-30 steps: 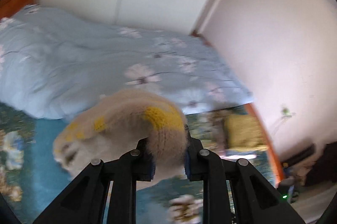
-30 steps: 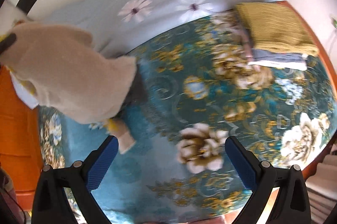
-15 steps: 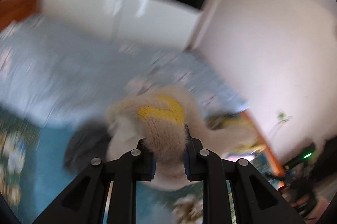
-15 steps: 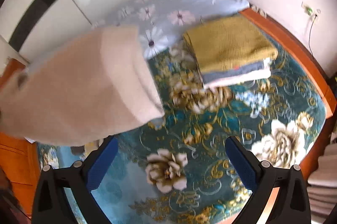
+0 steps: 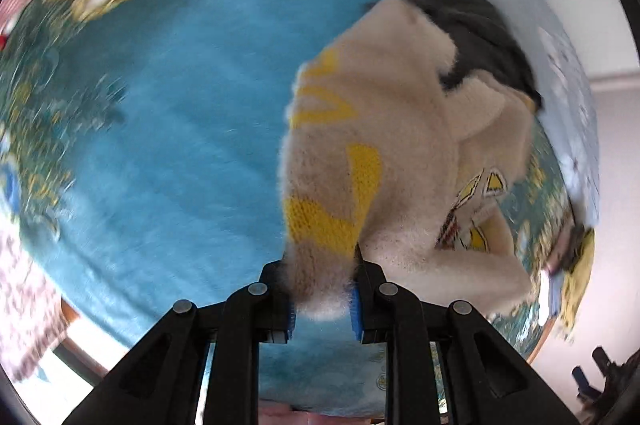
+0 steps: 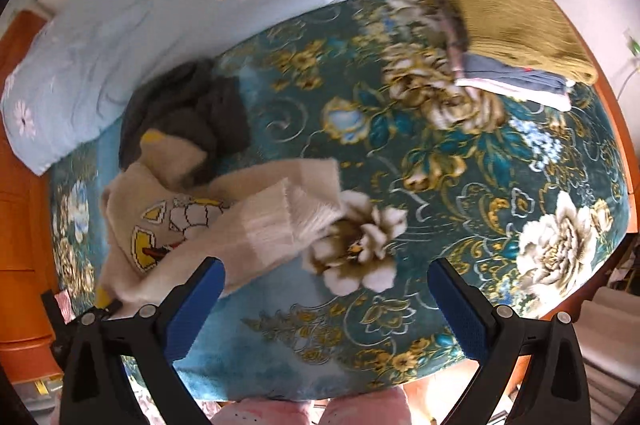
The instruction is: Fold clothes
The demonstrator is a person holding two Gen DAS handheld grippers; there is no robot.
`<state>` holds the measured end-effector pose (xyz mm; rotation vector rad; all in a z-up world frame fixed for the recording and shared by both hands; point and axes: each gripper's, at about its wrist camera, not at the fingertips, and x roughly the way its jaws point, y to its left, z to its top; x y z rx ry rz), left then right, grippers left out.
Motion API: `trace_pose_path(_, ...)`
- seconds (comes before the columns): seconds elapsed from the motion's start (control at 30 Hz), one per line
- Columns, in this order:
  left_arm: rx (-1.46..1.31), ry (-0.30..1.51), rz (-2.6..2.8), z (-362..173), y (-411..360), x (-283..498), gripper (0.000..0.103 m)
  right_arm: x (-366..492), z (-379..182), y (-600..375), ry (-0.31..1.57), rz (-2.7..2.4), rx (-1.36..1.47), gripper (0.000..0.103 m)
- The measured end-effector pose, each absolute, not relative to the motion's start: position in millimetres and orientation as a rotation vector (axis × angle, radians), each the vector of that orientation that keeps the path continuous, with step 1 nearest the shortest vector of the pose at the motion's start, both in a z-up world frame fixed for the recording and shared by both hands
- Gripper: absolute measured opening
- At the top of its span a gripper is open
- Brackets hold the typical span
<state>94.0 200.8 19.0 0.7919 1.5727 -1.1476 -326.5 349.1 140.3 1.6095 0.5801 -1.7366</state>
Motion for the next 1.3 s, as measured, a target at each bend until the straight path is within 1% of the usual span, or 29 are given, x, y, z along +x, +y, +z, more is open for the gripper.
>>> trace_pose_path(0.1,0.762,1.59,-1.105,17,200,113,0.021,-312,132,326,0.622,-1.693,1.617,0.102)
trace_pose_path(0.27,0.795,1.606,-1.112,19,186,111,0.022,-287,114,284,0.697,-1.599,1.609,0.102)
trace_pose_path(0.47,0.865,1.604,-1.124,17,183,112,0.024,-267,83,218,0.71,-1.48,1.649,0.102)
trace_pose_path(0.6,0.868,1.636,-1.099,8,186,118,0.025,-259,52,168,0.654,-1.401,1.727,0.099)
trace_pose_path(0.8,0.855,1.665,-1.063,-2,187,123,0.026,-258,-10,110,0.551,-1.323,1.91,0.09)
trace_pose_path(0.83,0.854,1.668,-1.056,-3,187,123,0.026,-258,-21,104,0.543,-1.32,1.942,0.087)
trace_pose_path(0.97,0.846,1.68,-1.027,-11,185,123,0.026,-263,-61,97,0.522,-1.317,2.061,0.086)
trace_pose_path(1.1,0.826,1.712,-0.99,-19,184,126,0.026,-268,-90,101,0.383,-1.261,2.144,0.086)
trace_pose_path(1.2,0.827,1.727,-0.961,-26,181,128,0.026,-261,-98,96,0.352,-1.227,2.136,0.085)
trace_pose_path(1.27,0.836,1.727,-0.949,-30,178,127,0.026,-254,-97,90,0.347,-1.209,2.116,0.08)
trace_pose_path(1.3,0.844,1.723,-0.947,-31,176,126,0.026,-250,-96,87,0.345,-1.198,2.104,0.074)
